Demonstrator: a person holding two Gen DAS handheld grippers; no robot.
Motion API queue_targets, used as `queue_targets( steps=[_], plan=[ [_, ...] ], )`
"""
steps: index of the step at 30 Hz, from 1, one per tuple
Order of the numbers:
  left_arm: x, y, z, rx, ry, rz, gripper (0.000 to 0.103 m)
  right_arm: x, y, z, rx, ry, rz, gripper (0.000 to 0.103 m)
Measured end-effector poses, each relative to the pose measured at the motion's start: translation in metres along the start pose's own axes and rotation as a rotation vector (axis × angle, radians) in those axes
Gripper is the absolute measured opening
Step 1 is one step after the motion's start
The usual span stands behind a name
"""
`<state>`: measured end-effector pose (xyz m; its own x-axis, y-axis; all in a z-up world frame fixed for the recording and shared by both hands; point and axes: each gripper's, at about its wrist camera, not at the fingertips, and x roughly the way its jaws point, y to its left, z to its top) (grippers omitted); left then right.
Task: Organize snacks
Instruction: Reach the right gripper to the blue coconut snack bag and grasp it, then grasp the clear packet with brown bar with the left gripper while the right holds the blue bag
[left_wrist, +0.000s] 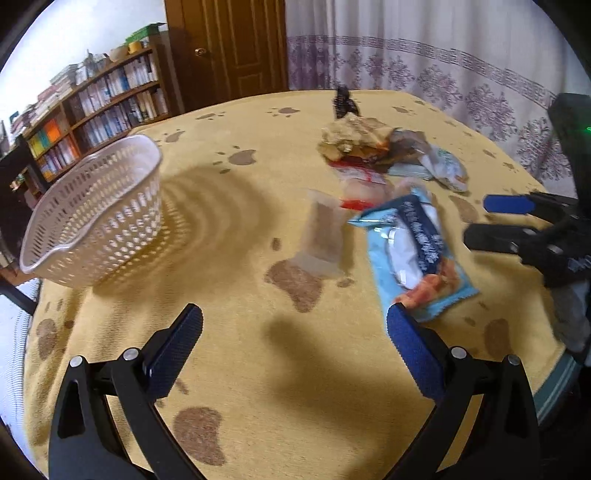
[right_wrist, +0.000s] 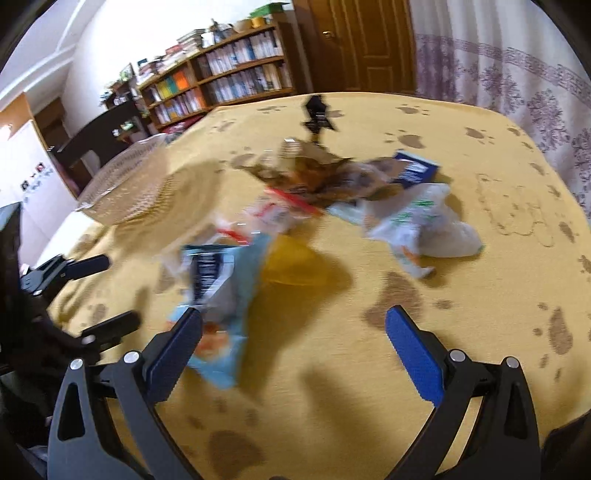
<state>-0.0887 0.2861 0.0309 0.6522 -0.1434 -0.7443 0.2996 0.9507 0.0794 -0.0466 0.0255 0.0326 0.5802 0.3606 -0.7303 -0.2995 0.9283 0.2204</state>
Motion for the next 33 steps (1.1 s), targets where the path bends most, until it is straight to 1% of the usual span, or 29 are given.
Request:
queue_targets(
  steps=[2,5,9,10,12,15,19,22,26,33],
  plan=[
    [-0.002,0.004,0.0,0.007,-0.016,0.03,0.101,0.001,0.013,-0.001,-0.017,-0.004,0.015,0.098],
    [-0.006,0.01,0.0,0.008,-0.033,0.05,0.101,0.004,0.03,0.0,-0.026,-0.007,0.029,0.097],
    [-0.01,0.02,0.0,-0.001,-0.048,0.083,0.101,0.015,0.043,0.006,-0.018,0.009,0.041,0.086],
    [-0.011,0.023,-0.001,-0.005,-0.05,0.09,0.101,0.019,0.046,0.007,-0.014,0.016,0.042,0.078],
    [-0.012,0.029,-0.002,-0.016,-0.052,0.097,0.101,0.028,0.048,0.008,-0.005,0.037,0.038,0.069],
    [-0.014,0.037,-0.004,-0.031,-0.055,0.101,0.101,0.038,0.051,0.01,-0.001,0.049,0.017,0.066],
    [-0.014,0.041,-0.005,-0.046,-0.054,0.105,0.101,0.045,0.057,0.01,-0.023,0.052,-0.016,0.052],
    [-0.014,0.04,-0.004,-0.047,-0.051,0.105,0.101,0.047,0.055,0.007,-0.028,0.051,-0.021,0.05],
    [-0.013,0.036,-0.002,-0.038,-0.049,0.107,0.101,0.039,0.052,0.005,-0.034,0.041,-0.017,0.049],
    [-0.003,0.016,0.011,0.009,-0.052,0.093,0.101,0.007,0.038,-0.004,-0.041,-0.006,-0.024,0.049]
  ],
)
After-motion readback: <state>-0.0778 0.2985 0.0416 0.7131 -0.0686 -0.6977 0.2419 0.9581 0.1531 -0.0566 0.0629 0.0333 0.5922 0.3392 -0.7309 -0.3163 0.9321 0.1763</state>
